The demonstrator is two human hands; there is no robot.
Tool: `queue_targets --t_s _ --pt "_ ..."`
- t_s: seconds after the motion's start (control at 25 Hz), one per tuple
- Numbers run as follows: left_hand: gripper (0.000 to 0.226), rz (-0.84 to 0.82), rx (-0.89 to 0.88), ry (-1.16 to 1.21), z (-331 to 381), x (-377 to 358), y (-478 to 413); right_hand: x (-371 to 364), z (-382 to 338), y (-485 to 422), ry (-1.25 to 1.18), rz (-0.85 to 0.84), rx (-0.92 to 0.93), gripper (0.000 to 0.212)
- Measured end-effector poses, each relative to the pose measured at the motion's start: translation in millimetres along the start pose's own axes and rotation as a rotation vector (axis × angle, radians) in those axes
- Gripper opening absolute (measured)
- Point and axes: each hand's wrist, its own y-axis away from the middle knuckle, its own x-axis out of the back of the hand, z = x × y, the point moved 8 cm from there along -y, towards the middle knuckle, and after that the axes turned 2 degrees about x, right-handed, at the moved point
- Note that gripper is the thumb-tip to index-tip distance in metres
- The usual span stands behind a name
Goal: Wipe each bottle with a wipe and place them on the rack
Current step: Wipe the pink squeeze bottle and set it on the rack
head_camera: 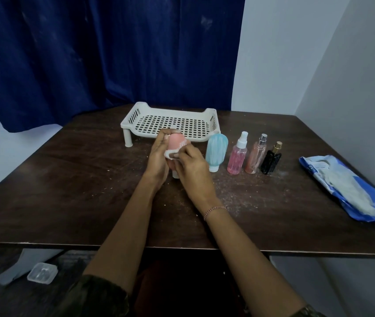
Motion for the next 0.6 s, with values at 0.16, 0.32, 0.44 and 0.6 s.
queue_targets --t_s 0.16,0.32,0.44,0.6 --pt "0.025 -0.013 -0.029 0.018 1 -1 1 11 11 -8 -0.037 0.109 -0.083 0.013" --pt "0.026 -0.014 -0.034 0.01 4 -2 2 9 9 -8 -0.037 0.09 -0.081 0.013" --pt "0.028 0.013 -0.013 -0.021 6 -3 4 2 4 -1 0.026 -0.048 0.005 0.015" --pt "0.027 -0.012 -0.019 -0.006 7 -6 4 15 6 -20 0.072 -0.019 -0.005 0.017"
